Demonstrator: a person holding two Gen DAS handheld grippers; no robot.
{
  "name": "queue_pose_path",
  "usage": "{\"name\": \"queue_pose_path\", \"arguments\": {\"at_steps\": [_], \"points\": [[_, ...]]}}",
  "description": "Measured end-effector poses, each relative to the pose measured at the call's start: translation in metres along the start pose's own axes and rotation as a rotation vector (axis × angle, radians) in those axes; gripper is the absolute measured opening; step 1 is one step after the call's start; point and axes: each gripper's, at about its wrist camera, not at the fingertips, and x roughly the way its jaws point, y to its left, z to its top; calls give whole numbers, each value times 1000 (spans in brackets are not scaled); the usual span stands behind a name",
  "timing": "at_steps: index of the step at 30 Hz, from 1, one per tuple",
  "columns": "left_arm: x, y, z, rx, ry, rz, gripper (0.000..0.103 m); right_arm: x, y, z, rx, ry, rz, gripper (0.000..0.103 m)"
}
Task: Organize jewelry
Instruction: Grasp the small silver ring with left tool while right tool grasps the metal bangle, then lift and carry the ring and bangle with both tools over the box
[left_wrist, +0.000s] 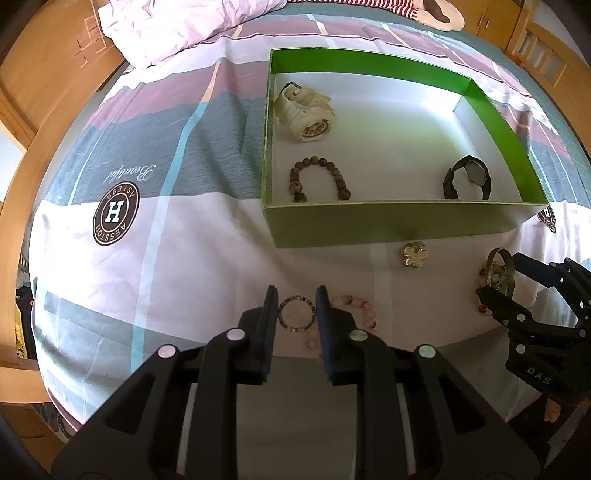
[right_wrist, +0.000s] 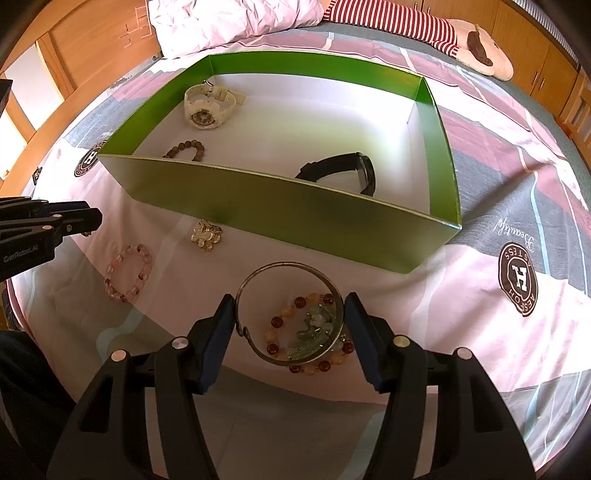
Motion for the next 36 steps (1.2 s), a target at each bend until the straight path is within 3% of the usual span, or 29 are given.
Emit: {"name": "queue_pose_path", "arguments": {"at_steps": [36], "points": [[-1, -10, -3, 34, -7, 4, 21, 4, 8, -2, -35, 8, -6, 61]]}}
